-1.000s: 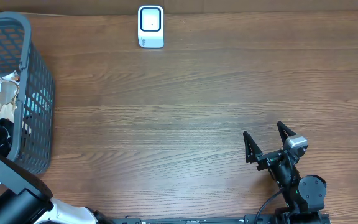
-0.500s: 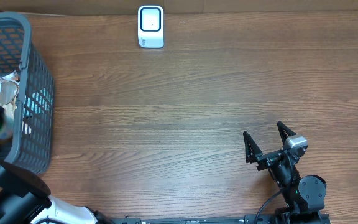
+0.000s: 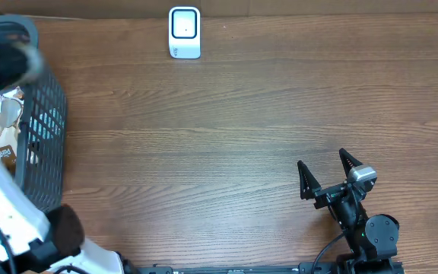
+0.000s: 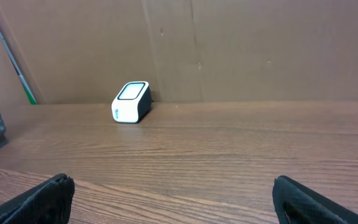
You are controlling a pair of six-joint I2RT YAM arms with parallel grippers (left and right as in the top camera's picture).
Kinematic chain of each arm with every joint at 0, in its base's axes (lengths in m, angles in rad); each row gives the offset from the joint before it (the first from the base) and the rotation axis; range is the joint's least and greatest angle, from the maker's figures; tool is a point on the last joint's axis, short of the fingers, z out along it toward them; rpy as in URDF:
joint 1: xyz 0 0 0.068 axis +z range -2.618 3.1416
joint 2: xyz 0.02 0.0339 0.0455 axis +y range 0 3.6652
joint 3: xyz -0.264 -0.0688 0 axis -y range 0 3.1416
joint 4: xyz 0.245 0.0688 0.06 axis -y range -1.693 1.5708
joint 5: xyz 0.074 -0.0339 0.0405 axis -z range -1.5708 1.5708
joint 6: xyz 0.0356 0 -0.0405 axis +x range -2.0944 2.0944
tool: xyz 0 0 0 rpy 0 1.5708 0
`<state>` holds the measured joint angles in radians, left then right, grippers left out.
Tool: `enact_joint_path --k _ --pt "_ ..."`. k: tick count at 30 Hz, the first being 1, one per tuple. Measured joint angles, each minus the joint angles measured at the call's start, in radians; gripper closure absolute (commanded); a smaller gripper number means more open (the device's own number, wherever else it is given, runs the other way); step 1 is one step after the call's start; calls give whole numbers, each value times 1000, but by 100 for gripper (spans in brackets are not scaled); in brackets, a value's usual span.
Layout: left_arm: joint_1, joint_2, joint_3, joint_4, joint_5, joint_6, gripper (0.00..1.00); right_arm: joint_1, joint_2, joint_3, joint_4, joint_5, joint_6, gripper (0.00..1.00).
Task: Scan the item barcode
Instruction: 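Lift the jar with the left gripper and set it on the table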
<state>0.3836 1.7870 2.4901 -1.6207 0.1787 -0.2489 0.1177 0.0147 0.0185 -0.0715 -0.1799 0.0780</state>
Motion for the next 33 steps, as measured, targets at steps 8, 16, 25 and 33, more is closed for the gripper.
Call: enact_joint_path --k 8,16,25,33 --pt "-431 -30 -8 -17 12 72 47 0 0 0 0 0 0 0" --pt "-747 84 -88 -14 16 150 46 0 0 0 0 0 0 0" --pt "-893 442 -122 8 16 174 49 0 0 0 0 0 0 0" --pt "-973 637 -125 111 16 153 48 0 0 0 0 0 0 0"
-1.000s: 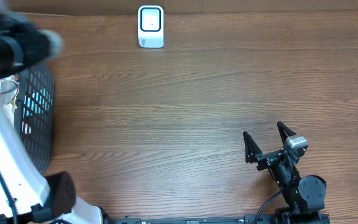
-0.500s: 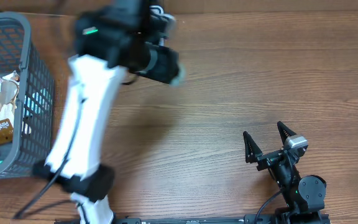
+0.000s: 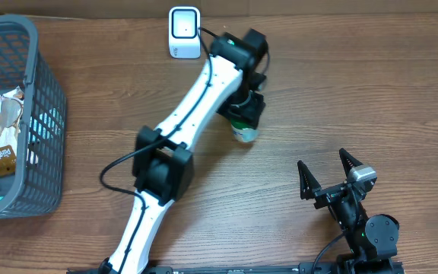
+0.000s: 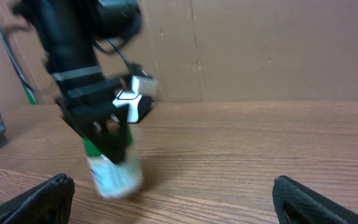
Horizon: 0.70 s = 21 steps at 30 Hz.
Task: Scan the item barcode
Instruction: 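Lift the jar with the left gripper and set it on the table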
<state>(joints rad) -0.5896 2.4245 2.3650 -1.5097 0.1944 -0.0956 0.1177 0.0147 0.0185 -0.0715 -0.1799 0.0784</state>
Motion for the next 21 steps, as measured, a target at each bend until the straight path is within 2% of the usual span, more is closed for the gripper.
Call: enact_joint_path --k 6,9,11,14,16,18,21 --pt "-60 67 -1 74 -27 -41 48 0 0 0 0 0 0 0" --pt "-81 69 -1 87 -69 -75 44 0 0 0 0 0 0 0" --pt "-92 69 -1 95 -88 -90 35 0 0 0 0 0 0 0" --pt "-105 69 -1 98 -107 -100 11 0 0 0 0 0 0 0" --pt "-113 69 -1 97 -116 -112 3 0 0 0 0 0 0 0" --pt "-118 69 -1 97 -119 -116 0 0 0 0 0 0 0 0" --pt "-122 69 -1 97 -121 -116 0 0 0 0 0 0 0 0"
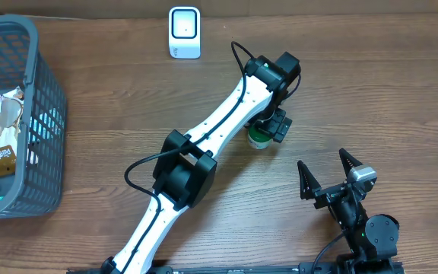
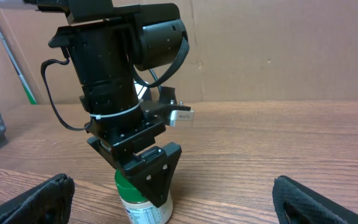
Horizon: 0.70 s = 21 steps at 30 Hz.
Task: Scan the item barcode
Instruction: 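Lift the jar with the left gripper and set it on the table, then reach the left gripper into the basket and grasp the clear snack bag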
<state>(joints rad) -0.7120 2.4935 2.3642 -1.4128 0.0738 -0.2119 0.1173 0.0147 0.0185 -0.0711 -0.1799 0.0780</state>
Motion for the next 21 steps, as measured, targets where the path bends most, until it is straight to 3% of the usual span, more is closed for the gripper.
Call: enact_joint_path --k 9,15,21 --pt "34 -53 90 -46 -1 -26 0 0 0 0 0 0 0 0" --pt "150 -308 161 -85 -39 -50 0 0 0 0 0 0 0 0" --pt "357 -602 193 -193 -154 -101 1 0 0 0 0 0 0 0"
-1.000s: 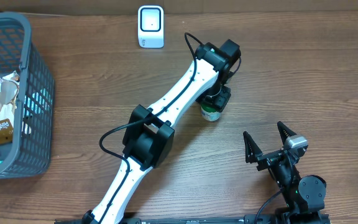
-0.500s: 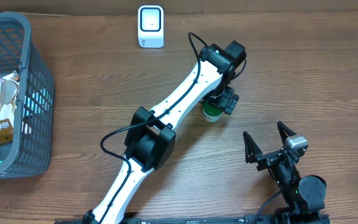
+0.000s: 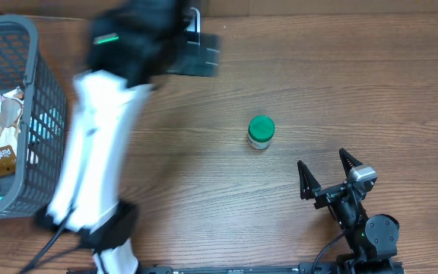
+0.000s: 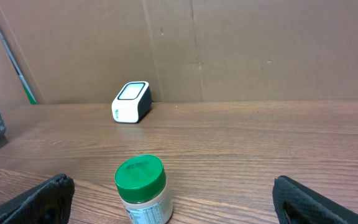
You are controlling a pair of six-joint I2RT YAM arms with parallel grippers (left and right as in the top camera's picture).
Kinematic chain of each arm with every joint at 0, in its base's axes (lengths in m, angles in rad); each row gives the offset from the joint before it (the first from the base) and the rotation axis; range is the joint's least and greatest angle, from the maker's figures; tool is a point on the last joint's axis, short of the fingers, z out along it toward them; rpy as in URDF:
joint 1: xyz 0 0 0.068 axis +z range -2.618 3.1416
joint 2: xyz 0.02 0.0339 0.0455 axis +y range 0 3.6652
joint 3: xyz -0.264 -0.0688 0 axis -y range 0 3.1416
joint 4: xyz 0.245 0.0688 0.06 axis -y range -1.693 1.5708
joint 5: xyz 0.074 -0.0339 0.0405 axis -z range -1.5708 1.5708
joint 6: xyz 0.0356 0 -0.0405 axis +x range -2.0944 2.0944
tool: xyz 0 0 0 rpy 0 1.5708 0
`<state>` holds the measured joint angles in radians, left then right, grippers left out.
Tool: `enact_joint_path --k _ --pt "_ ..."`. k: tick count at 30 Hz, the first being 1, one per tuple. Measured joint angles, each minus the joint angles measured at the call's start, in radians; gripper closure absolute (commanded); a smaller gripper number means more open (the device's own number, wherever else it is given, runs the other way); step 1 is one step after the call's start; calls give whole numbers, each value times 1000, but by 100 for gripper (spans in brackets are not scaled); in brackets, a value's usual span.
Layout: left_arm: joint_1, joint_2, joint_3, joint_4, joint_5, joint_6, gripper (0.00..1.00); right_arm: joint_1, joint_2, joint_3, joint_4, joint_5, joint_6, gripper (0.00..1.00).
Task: Scan the item barcode
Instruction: 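Reach the left gripper into the basket and grasp the clear snack bag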
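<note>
A small jar with a green lid (image 3: 261, 132) stands upright and alone on the table; in the right wrist view the jar (image 4: 140, 190) sits just ahead of my fingers. The white scanner (image 4: 131, 102) stands at the far edge, partly covered from above by my left arm. The left gripper (image 3: 196, 55) is a dark blur high over the far left-middle, well away from the jar. My right gripper (image 3: 322, 158) rests near the front right, open and empty, its fingers (image 4: 48, 200) wide apart.
A grey mesh basket (image 3: 48, 114) holding several packaged goods stands at the table's left edge. A cardboard wall (image 4: 229, 43) closes off the far side behind the scanner.
My left gripper was down over the green-lidded jar at mid-table; now it is off the jar, blurred near the scanner at the far left. The jar stays standing. The right arm is unchanged.
First the left arm was over the basket, with only the scanner on the table. Then it held the jar near the scanner, then set it down at mid-table before my right gripper. Now the jar stands free and the left arm is away.
</note>
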<state>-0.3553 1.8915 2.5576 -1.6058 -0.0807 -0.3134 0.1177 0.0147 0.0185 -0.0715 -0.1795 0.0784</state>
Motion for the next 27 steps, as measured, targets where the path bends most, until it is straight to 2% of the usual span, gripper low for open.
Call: enact_joint_path --k 6,15,21,27 --pt "300 -121 3 -79 -59 -37 1 0 0 0 0 0 0 0" --pt "758 -98 2 -79 -36 -55 0 0 0 0 0 0 0 0" --pt "940 -24 2 -71 -32 -55 0 0 0 0 0 0 0 0" --pt "1032 94 1 -55 -32 -51 0 0 0 0 0 0 0 0"
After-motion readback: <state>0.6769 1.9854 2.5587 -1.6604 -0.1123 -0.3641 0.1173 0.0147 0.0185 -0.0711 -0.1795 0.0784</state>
